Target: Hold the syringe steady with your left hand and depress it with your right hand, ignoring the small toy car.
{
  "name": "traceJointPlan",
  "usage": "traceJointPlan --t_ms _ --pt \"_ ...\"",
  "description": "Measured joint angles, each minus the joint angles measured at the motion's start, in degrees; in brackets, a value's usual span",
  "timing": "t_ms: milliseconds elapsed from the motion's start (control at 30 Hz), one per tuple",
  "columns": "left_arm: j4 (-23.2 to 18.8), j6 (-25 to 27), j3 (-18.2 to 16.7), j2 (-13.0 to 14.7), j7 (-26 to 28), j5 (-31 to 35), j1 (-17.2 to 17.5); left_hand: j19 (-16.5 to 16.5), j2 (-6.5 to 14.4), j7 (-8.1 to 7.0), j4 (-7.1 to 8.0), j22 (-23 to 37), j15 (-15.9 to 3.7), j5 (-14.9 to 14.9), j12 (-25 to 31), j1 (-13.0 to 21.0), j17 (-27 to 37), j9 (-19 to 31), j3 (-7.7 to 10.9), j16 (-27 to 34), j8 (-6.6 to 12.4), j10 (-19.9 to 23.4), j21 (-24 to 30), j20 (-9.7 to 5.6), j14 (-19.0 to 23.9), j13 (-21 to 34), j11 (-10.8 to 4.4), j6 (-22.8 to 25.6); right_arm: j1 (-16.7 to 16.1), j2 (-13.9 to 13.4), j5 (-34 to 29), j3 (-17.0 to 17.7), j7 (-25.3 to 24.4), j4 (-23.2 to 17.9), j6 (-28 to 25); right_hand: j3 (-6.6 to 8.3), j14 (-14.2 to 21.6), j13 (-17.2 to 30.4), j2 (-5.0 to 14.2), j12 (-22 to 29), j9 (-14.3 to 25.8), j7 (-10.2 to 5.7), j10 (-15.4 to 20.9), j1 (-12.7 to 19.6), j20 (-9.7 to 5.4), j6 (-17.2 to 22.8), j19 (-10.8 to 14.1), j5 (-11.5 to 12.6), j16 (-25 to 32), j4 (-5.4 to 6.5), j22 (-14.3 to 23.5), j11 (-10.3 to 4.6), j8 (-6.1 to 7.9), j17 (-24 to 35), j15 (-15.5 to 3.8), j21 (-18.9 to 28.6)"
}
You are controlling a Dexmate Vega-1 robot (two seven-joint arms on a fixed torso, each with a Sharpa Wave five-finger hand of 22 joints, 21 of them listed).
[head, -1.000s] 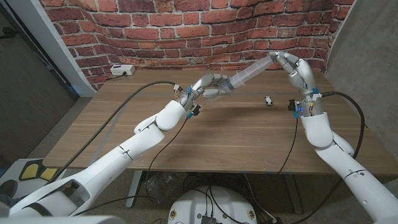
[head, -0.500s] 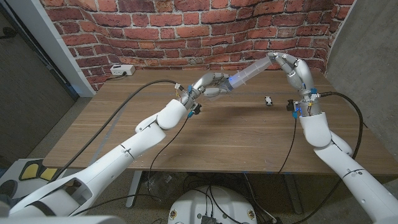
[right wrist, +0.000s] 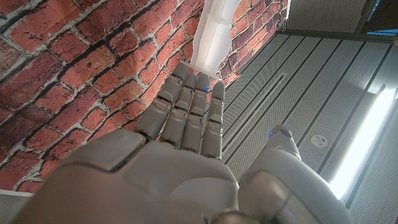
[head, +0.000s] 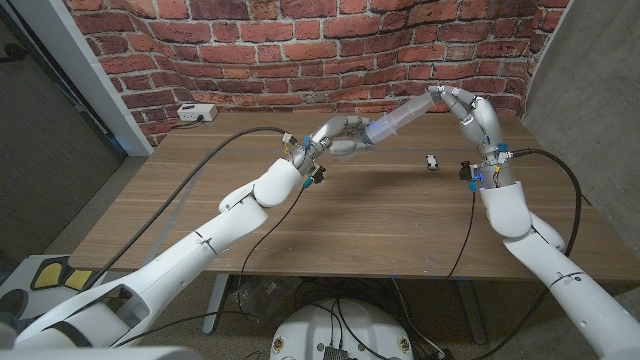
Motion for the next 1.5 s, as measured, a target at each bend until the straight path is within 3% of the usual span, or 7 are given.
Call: traceJointPlan --t_ms 1500 --pt "1.7 -1.9 0.6 -1.0 -1.2 0.5 -2.3 -0.3 0.0 -0.1 -0.63 0.0 0.1 -0.2 0.2 0.0 0.0 0.0 0.64 -0.1 -0.2 -0.2 -0.2 0.32 -0.3 0.0 0.17 -0.1 0.3 0.3 1.3 -2.1 1.4 0.1 -0.9 -0.01 2.1 0.0 0.38 -0.2 0.0 -0.46 2.2 0.4 -0.28 1.7 1.5 -0.2 0.0 -0.01 0.0 -0.42 -0.45 0.0 -0.5 -0.4"
